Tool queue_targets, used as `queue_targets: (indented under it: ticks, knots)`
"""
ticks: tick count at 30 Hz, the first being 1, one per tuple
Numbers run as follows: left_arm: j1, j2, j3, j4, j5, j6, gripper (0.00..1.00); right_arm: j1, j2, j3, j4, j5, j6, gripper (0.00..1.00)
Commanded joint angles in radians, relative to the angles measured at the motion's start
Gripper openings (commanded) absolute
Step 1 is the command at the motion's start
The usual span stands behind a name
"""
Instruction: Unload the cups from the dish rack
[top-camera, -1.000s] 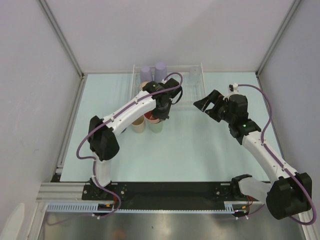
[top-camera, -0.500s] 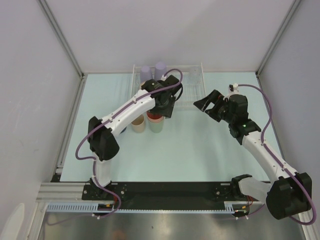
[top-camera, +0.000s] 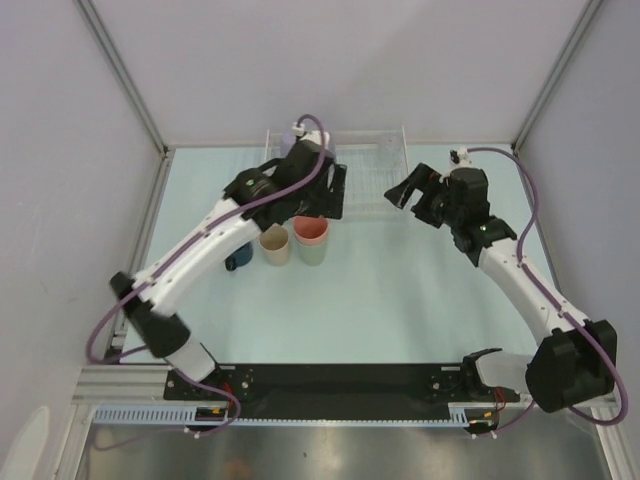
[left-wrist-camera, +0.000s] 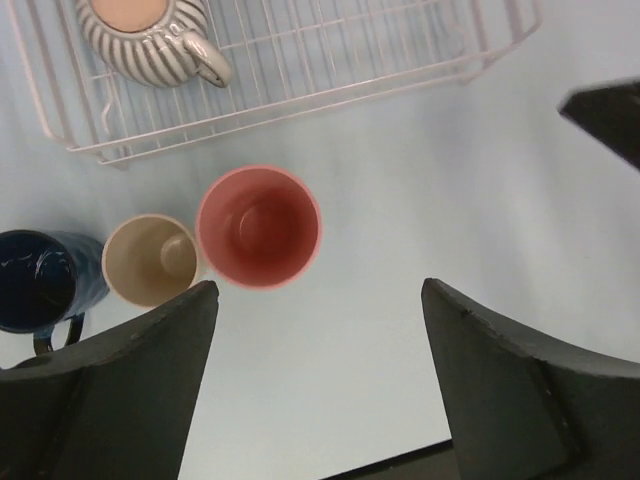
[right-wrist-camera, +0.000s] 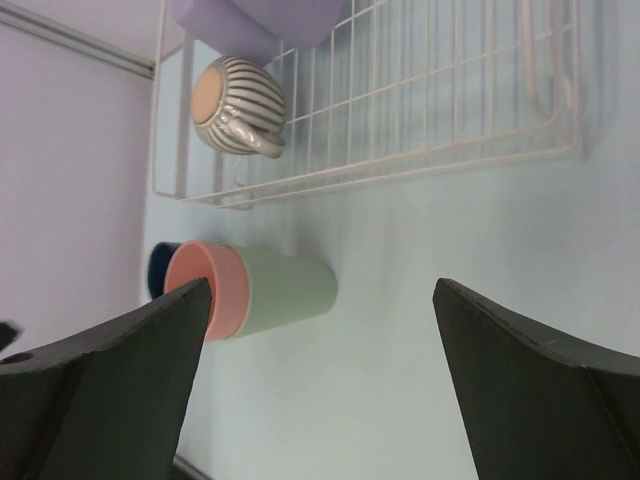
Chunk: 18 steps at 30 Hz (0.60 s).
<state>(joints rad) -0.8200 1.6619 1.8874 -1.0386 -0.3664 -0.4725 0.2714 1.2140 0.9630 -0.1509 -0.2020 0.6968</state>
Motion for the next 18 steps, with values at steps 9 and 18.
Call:
queue_targets:
  ticks: [9,18]
  knots:
    - [0.133,-0.320,-0.283,0.376,0.069,0.050,0.91,0.081,0.358,0.533,-0.205,0.256,-0.247,1.00]
    - [0.226,-0.029,-0.015,0.457,0.086,0.184,0.95,0.100,0.325,0.490,-0.202,0.268,-0.249,1.00]
